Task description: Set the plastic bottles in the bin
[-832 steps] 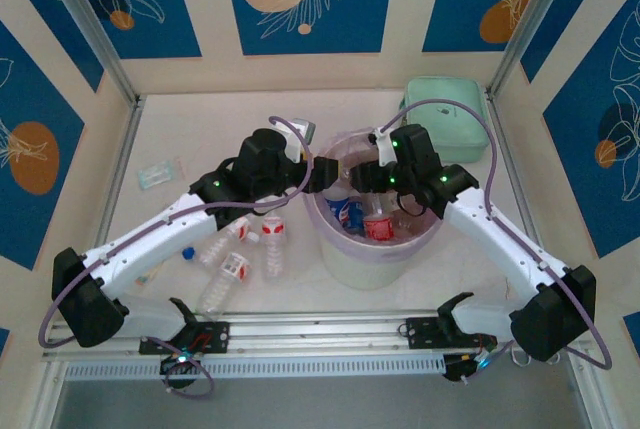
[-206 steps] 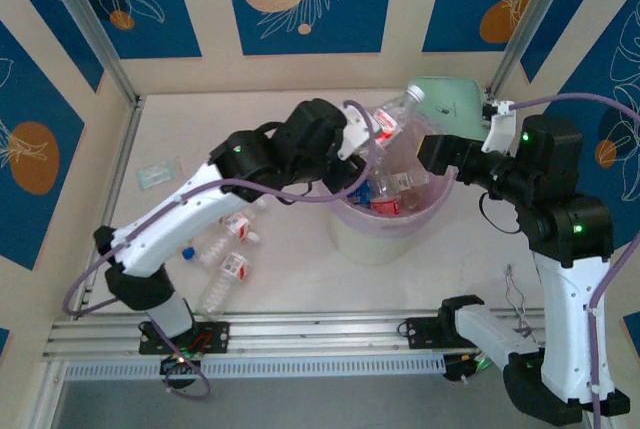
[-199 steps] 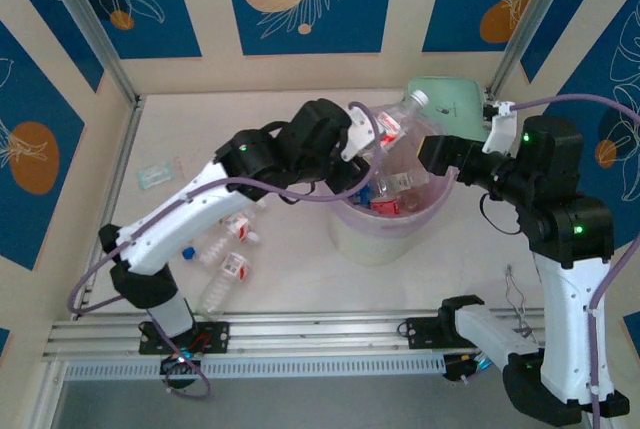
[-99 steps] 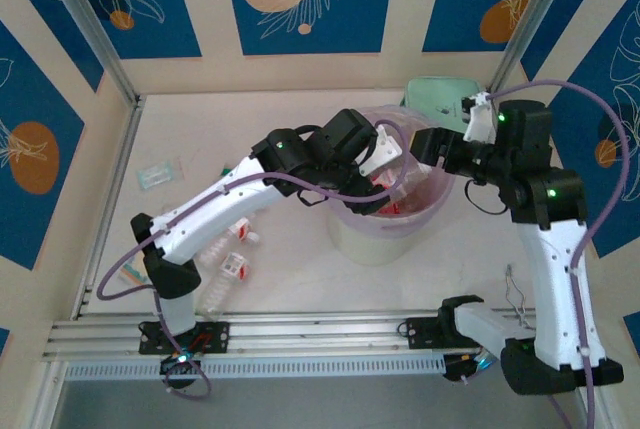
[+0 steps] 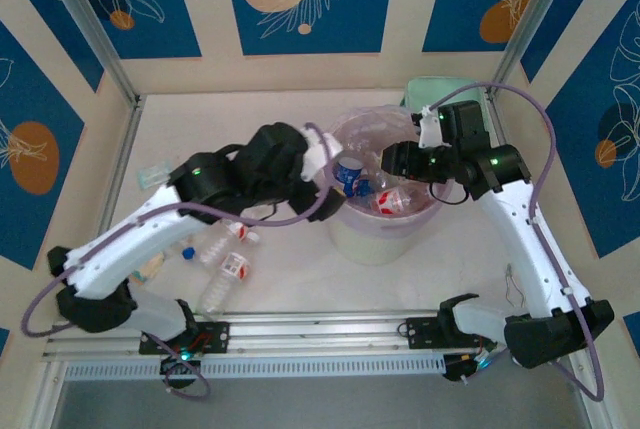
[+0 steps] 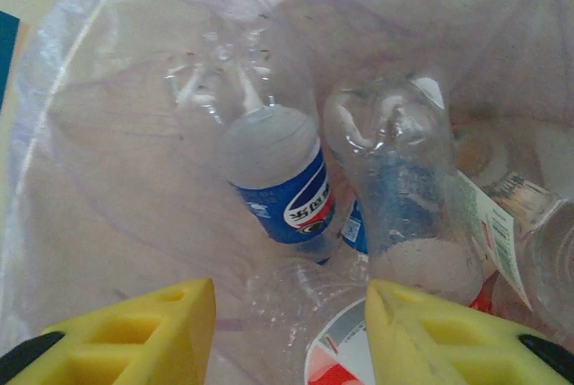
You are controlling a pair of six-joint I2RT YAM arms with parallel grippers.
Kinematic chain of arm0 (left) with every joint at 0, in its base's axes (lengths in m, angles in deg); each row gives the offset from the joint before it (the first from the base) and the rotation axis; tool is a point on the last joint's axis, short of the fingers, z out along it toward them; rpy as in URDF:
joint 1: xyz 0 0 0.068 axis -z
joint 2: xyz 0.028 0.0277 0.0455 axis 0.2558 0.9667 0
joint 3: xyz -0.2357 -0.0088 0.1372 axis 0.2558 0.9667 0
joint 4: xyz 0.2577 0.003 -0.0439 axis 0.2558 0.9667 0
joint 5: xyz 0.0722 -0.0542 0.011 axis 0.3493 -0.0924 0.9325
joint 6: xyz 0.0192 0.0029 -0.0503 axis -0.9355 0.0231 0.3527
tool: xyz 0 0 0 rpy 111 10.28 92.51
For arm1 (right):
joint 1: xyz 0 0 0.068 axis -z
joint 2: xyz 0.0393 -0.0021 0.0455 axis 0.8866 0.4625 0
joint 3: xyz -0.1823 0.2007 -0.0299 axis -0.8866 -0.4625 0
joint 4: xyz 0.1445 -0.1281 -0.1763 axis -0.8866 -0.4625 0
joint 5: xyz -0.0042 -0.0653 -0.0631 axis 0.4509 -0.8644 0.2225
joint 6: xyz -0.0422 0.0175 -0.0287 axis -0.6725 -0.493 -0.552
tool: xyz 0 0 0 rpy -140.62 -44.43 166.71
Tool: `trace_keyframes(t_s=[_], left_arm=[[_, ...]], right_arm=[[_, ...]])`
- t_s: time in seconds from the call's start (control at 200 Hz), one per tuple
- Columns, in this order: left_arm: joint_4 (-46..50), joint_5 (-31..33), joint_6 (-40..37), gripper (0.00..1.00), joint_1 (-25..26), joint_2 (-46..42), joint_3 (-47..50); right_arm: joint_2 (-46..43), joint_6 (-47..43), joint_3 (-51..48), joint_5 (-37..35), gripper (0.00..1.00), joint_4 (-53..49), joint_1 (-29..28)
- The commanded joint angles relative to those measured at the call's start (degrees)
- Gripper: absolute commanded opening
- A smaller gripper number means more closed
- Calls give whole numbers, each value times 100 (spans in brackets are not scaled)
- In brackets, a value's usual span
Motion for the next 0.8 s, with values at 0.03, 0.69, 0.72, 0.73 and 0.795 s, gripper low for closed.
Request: trace_keyframes(t_s=[0.03,0.69,0.72,0.73,0.795], left_arm=[[784,797,1062,94,-224,-736,1084],[608,355,4325,98,-891,-1364,5641],[565,308,4346,99,-929,-1344,5735],[555,299,4357,99,-945,-1335,5765],[429,253,4385,99,-1016,-1315,5960]], right_arm=[[-246,-146,247,87,50,193,254],[-627,-281,920,851,95,-87,1441],[-627,-300,928,864,95,-92,1473],[-627,-303,922,867,95,-88,1483],[-627,-299,926,922,95,-59,1556]])
